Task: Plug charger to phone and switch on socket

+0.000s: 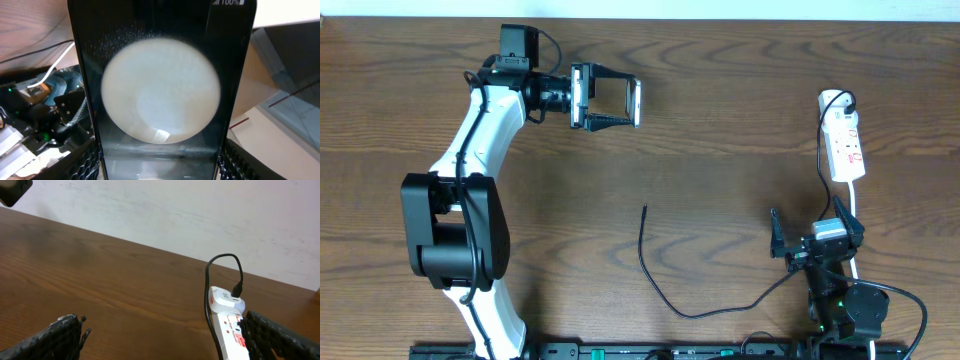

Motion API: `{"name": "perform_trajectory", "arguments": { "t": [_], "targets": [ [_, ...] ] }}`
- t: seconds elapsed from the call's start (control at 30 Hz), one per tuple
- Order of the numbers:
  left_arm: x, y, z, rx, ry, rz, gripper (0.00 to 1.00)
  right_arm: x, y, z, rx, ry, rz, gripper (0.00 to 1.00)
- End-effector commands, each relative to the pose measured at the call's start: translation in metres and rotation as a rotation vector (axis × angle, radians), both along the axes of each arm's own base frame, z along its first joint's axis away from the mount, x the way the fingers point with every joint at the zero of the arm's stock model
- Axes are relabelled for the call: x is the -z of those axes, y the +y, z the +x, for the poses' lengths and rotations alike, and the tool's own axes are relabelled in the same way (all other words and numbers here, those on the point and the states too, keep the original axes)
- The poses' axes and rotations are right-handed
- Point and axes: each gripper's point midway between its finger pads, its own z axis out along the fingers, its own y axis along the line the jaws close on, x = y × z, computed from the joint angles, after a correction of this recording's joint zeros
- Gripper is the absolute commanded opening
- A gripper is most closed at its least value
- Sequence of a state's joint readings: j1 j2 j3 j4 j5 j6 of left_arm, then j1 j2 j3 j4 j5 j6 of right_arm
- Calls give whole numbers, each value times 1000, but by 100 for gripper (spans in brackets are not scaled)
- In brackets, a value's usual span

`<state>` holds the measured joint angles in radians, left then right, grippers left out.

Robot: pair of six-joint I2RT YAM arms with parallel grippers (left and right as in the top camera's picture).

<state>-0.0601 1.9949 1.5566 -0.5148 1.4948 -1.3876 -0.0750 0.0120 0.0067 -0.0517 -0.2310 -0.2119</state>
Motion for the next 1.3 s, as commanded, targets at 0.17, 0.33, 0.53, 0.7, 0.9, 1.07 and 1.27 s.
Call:
{"name": "perform_trajectory", "arguments": {
  "t": [0.17,0.33,0.53,0.7,0.9,1.07,1.27],
  "targets": [
    [-27,1,-3,18,24,-51,8,1,0,0,-1,0,-3,99],
    [-29,6,2,4,12,-52,7,1,0,0,-1,1,-3,99],
    [-30,13,6,-13,15,-53,7,1,0,0,-1,0,-3,99],
    [-28,14,7,-22,16,-44,7,1,0,0,-1,1,-3,99],
    [-27,14,8,-27,31,-39,7,1,0,0,-1,1,-3,99],
    [-25,14,10,-38,31,-26,7,1,0,0,-1,0,-3,99],
    [-21,14,12,-53,29,-5,8,1,0,0,-1,0,-3,99]
  ]
}}
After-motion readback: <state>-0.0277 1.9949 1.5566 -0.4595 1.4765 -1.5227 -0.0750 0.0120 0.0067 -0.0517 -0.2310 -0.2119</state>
